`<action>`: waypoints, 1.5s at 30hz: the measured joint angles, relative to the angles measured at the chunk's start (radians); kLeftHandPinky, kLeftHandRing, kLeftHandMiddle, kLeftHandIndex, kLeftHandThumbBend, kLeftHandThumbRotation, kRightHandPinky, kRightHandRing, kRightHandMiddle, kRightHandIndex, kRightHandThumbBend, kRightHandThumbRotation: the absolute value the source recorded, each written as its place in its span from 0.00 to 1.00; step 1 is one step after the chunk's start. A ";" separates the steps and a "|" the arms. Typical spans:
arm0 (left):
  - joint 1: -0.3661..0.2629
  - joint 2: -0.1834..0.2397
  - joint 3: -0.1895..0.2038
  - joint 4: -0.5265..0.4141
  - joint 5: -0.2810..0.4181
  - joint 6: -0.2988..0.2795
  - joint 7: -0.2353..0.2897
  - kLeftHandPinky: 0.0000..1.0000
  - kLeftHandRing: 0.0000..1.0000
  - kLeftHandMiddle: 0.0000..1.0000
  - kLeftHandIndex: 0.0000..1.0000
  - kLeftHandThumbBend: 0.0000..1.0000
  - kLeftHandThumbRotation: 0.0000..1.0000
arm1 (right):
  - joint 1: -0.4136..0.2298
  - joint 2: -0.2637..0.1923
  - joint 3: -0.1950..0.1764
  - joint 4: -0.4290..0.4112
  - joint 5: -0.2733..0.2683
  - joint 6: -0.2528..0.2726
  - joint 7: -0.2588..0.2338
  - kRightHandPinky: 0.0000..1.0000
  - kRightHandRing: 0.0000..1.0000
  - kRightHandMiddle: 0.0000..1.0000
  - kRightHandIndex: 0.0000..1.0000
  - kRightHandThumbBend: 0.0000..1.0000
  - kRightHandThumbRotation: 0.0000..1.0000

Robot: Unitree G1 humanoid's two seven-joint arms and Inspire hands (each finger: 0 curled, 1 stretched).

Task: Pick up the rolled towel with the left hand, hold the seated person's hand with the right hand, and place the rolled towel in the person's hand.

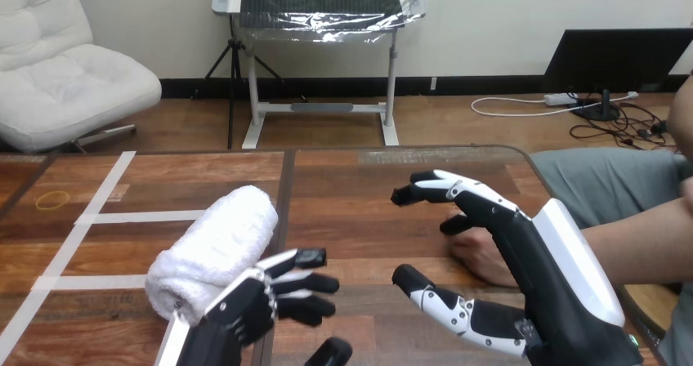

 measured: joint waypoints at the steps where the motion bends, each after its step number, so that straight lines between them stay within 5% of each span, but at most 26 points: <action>1: -0.008 -0.001 0.000 0.002 0.007 0.000 0.006 0.58 0.62 0.67 0.73 0.60 0.29 | -0.002 0.000 0.000 0.005 0.000 -0.003 -0.002 0.66 0.81 0.84 0.71 0.45 0.00; 17: -0.027 -0.001 0.001 0.008 0.124 -0.002 0.107 0.58 0.64 0.69 0.74 0.62 0.31 | -0.013 -0.001 0.014 0.105 0.000 -0.031 -0.017 0.65 0.80 0.83 0.71 0.43 0.00; 45: -0.104 -0.007 -0.002 0.063 0.136 -0.019 0.195 0.58 0.64 0.69 0.73 0.65 0.32 | -0.091 -0.004 0.017 0.146 -0.001 -0.058 -0.034 0.63 0.79 0.82 0.69 0.46 0.00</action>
